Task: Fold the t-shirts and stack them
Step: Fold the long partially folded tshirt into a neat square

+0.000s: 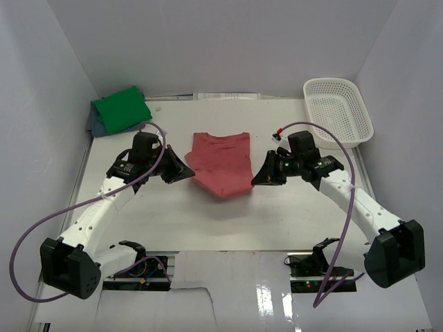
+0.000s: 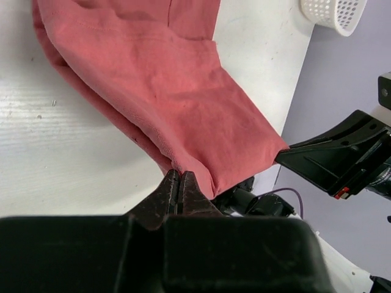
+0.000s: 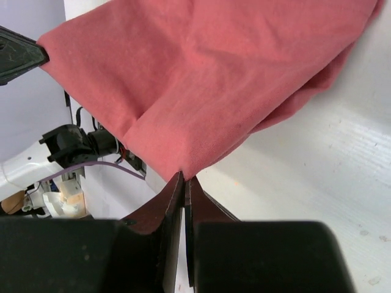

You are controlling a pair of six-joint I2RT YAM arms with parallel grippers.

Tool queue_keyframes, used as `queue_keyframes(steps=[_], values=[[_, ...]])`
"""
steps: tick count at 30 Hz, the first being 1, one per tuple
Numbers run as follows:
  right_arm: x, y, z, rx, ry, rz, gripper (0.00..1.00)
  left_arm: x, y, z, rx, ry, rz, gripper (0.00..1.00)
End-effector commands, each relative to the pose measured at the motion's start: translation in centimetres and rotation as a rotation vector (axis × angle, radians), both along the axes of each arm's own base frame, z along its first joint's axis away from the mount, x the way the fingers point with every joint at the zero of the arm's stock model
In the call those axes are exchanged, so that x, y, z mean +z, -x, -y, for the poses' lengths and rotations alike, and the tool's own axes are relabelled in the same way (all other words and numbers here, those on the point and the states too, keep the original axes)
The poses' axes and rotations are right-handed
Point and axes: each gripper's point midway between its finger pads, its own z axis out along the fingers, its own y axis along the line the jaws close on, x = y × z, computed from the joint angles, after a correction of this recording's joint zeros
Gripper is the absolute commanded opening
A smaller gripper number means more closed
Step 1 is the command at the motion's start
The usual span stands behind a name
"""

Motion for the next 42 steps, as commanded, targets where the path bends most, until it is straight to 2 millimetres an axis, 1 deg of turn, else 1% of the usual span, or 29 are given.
queue_keyframes(steps=[1,4,5,6,7,8,9,10,11,12,13,14,16,17,19,20,24,25,26,27,28,29,30,32,34,35,36,37,42], values=[[2.0,-1.4,-0.1,0.021,-0.006,0.043,0.08,2.2,-1.6,-0.2,0.021,-0.004,0.045,0.00],[3.0,-2.9,-0.2,0.016,-0.017,0.056,0.08,2.9,-3.0,-0.5,0.036,-0.004,0.058,0.00],[3.1,-3.4,-0.1,0.011,-0.017,0.060,0.08,3.0,-3.6,-0.9,0.053,-0.006,0.063,0.00],[2.8,-3.9,-0.2,0.013,-0.013,0.048,0.08,2.9,-4.0,-1.1,0.056,-0.007,0.060,0.00],[3.4,-4.5,-0.3,0.013,-0.018,0.062,0.08,3.2,-4.6,-1.3,0.066,-0.005,0.066,0.00],[3.4,-4.9,-0.3,0.014,-0.020,0.062,0.08,3.4,-5.2,-1.9,0.080,-0.002,0.074,0.00],[3.0,-5.4,-0.4,0.015,-0.016,0.047,0.08,3.4,-5.5,-2.1,0.083,0.002,0.075,0.00],[3.0,-5.8,-0.4,0.015,-0.017,0.045,0.08,3.0,-6.0,-2.4,0.088,0.003,0.065,0.00],[3.6,-6.4,-0.5,0.014,-0.026,0.057,0.08,3.0,-6.7,-3.0,0.103,0.006,0.070,0.00],[3.1,-7.0,-0.5,0.016,-0.020,0.048,0.08,2.8,-7.0,-3.3,0.108,0.006,0.069,0.00],[3.2,-7.5,-0.6,0.016,-0.021,0.051,0.08,2.3,-7.6,-3.6,0.117,0.006,0.059,0.00],[3.0,-8.4,-0.6,0.013,-0.019,0.044,0.08,2.3,-8.3,-4.1,0.125,0.011,0.066,0.00],[3.0,-9.3,-0.7,0.016,-0.021,0.047,0.08,1.4,-9.4,-4.2,0.128,0.012,0.047,0.00],[2.8,-10.2,-0.8,0.013,-0.019,0.043,0.08,1.3,-10.0,-4.3,0.130,0.016,0.051,0.00],[2.6,-11.1,-0.9,0.012,-0.017,0.041,0.08,1.0,-10.8,-4.1,0.121,0.024,0.045,0.00],[2.5,-11.9,-1.0,0.011,-0.017,0.039,0.08,0.8,-11.7,-3.9,0.119,0.024,0.046,0.00],[2.5,-13.8,-1.5,0.013,-0.024,0.043,0.08,0.5,-14.1,-3.7,0.114,0.021,0.045,0.00],[2.5,-14.1,-1.5,0.011,-0.025,0.040,0.08,0.6,-14.7,-3.7,0.114,0.020,0.049,0.00],[2.1,-14.6,-1.5,0.007,-0.023,0.027,0.08,1.5,-15.5,-3.6,0.115,0.023,0.072,0.00],[2.6,-15.1,-1.6,0.006,-0.029,0.042,0.08,1.0,-16.1,-3.5,0.115,0.020,0.060,0.00],[2.7,-15.4,-1.6,0.005,-0.030,0.044,0.08,1.2,-16.6,-3.5,0.114,0.021,0.065,0.00],[2.3,-15.7,-1.7,0.002,-0.026,0.036,0.08,1.4,-17.0,-3.5,0.116,0.022,0.068,0.00],[2.8,-16.1,-1.8,0.003,-0.031,0.047,0.08,1.5,-17.8,-3.4,0.114,0.025,0.070,0.00],[2.4,-16.8,-1.7,-0.003,-0.028,0.035,0.08,1.7,-18.4,-3.2,0.112,0.033,0.072,0.00],[2.6,-17.5,-1.6,-0.010,-0.031,0.042,0.08,1.5,-19.3,-3.1,0.111,0.035,0.069,0.00],[2.2,-17.9,-1.6,-0.011,-0.029,0.034,0.08,1.2,-19.6,-3.0,0.110,0.036,0.064,0.00],[2.1,-18.2,-1.4,-0.015,-0.028,0.034,0.08,1.6,-20.1,-3.0,0.110,0.038,0.076,0.00],[1.8,-18.9,-1.3,-0.022,-0.027,0.031,0.08,0.8,-20.5,-2.9,0.108,0.036,0.057,0.00],[0.9,-20.2,-0.8,-0.041,-0.020,0.020,0.08,-0.3,-22.3,-2.7,0.100,0.033,0.050,0.00]])
